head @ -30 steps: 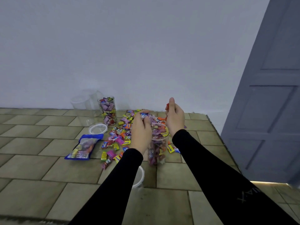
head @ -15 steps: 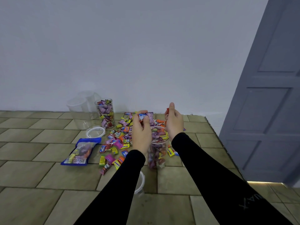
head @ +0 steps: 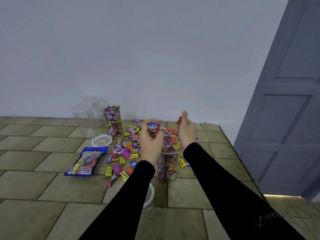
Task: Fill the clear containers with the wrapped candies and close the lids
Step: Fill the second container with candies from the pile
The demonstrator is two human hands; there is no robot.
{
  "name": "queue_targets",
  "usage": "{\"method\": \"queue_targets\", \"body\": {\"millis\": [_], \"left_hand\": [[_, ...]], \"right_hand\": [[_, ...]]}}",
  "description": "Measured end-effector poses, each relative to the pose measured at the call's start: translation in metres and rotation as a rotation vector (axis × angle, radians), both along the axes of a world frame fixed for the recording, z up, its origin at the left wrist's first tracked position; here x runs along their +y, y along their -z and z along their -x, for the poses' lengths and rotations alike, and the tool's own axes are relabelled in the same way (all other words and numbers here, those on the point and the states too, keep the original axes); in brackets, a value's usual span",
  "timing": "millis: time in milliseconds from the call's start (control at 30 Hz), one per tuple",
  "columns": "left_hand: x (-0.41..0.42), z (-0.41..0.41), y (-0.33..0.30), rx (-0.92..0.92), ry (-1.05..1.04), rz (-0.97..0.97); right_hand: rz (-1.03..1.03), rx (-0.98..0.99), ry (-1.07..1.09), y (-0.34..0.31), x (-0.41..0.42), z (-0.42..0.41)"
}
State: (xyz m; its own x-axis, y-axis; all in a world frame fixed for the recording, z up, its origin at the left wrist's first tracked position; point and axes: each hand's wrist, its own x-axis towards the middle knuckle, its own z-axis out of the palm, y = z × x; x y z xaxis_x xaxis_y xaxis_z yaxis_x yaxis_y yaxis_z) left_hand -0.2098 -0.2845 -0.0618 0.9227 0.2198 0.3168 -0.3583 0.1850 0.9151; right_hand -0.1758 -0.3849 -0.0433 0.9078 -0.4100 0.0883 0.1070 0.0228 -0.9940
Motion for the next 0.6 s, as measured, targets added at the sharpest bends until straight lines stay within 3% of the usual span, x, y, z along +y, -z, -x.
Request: {"method": "queue_targets", "body": {"millis": [367, 500, 600], "left_hand": [[0.005, -0.002, 0.007, -0.055, 0.036, -0.225], [0.005, 0.000, 0.017, -0.043, -0.009, -0.153], [0.002, -0.001, 0.027, 0.116, -0.006, -0.079]], "right_hand": [[0.007, -0.008, 0.013, 0.002, 0.001, -0.004], [0.028, -0.022, 0.012, 0.003, 0.001, -0.002], [0.031, -0.036, 0.006, 0.004, 0.001, -0.004]]}}
